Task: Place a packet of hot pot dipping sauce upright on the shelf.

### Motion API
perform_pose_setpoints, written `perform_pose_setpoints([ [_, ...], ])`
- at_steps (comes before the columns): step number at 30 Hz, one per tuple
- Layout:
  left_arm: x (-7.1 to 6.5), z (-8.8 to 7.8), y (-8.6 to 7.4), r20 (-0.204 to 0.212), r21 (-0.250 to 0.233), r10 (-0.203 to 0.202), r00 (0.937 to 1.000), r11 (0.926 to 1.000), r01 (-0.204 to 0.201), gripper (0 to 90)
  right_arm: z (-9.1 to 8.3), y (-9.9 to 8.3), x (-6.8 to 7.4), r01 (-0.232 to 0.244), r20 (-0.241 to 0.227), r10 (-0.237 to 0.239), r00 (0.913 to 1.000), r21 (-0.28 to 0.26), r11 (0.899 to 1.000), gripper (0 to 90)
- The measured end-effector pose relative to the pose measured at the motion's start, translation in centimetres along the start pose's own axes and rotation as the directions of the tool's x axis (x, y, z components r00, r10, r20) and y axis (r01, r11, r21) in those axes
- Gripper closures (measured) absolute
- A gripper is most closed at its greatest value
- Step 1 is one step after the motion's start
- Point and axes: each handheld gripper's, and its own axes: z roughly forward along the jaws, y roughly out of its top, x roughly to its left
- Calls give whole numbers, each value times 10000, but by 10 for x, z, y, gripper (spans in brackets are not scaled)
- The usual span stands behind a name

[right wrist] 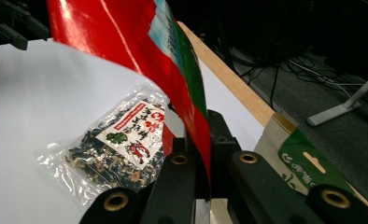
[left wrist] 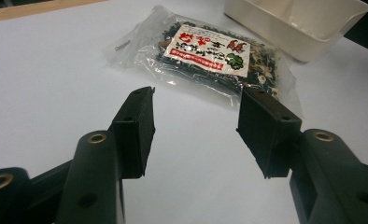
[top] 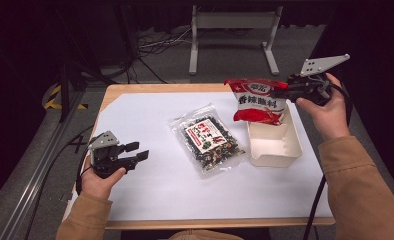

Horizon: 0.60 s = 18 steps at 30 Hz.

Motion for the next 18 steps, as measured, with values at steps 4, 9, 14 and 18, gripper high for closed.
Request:
perform_pose_setpoints([
  [4, 1, 0, 0, -43, 8, 66, 10000, 10000, -66, 466, -2, -2, -9, 21, 142, -21, 9999, 1, 10000, 898],
  [9, 1, -1, -1, -56, 24, 5, 10000, 10000, -5, 465, -2, -5, -18, 75, 300, -77, 9995, 70, 9999, 898],
  [14, 1, -2, -3, -88, 24, -110, 9999, 9999, 110, 465, -2, -7, -25, 104, 433, -109, 9990, 111, 9999, 899],
  [18, 2, -5, -5, -182, -24, -108, 9998, 9999, 108, 466, -1, -12, -34, 160, 524, -170, 9985, 205, 9997, 898],
])
